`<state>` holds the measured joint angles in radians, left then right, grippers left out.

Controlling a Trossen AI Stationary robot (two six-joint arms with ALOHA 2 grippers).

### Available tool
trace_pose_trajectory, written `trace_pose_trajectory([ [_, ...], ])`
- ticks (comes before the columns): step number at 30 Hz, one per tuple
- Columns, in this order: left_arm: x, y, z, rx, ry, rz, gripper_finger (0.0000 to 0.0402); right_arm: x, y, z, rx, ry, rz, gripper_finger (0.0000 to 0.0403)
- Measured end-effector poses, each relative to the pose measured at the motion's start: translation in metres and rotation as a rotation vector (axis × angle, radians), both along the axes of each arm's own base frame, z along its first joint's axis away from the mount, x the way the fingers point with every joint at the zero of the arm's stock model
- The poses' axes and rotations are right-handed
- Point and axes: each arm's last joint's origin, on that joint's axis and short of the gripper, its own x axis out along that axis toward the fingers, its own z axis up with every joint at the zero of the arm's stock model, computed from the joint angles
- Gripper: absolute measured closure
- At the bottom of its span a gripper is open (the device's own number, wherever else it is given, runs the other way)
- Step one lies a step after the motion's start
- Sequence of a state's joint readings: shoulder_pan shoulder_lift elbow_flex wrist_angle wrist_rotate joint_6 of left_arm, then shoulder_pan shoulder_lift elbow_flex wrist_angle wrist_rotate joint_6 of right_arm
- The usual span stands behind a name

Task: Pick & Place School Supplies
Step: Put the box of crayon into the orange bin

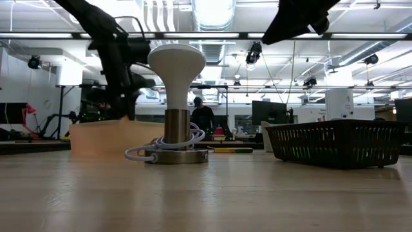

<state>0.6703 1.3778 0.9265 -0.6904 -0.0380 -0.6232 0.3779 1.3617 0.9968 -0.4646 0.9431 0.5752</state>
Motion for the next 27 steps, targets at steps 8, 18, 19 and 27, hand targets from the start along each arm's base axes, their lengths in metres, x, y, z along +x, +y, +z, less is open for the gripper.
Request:
trace_pose_trajectory([
  [8,0.000,0.015,-0.009,-0.023,-0.030,0.006,0.0355,-0.002,-0.001,-0.006,-0.004,0.016,-0.004,0.0335],
  [18,-0.006,0.021,-0.012,-0.027,-0.025,0.040,0.0355,-0.002,-0.001,-0.008,-0.007,0.023,-0.004,0.0335],
  [19,-0.006,0.021,-0.014,-0.028,-0.026,0.046,0.0355,-0.002,-0.002,-0.008,-0.007,0.024,-0.004,0.0335],
  [27,-0.006,0.024,-0.027,0.043,-0.038,0.060,0.0354,-0.003,-0.002,-0.011,-0.010,0.031,-0.005,0.0335],
])
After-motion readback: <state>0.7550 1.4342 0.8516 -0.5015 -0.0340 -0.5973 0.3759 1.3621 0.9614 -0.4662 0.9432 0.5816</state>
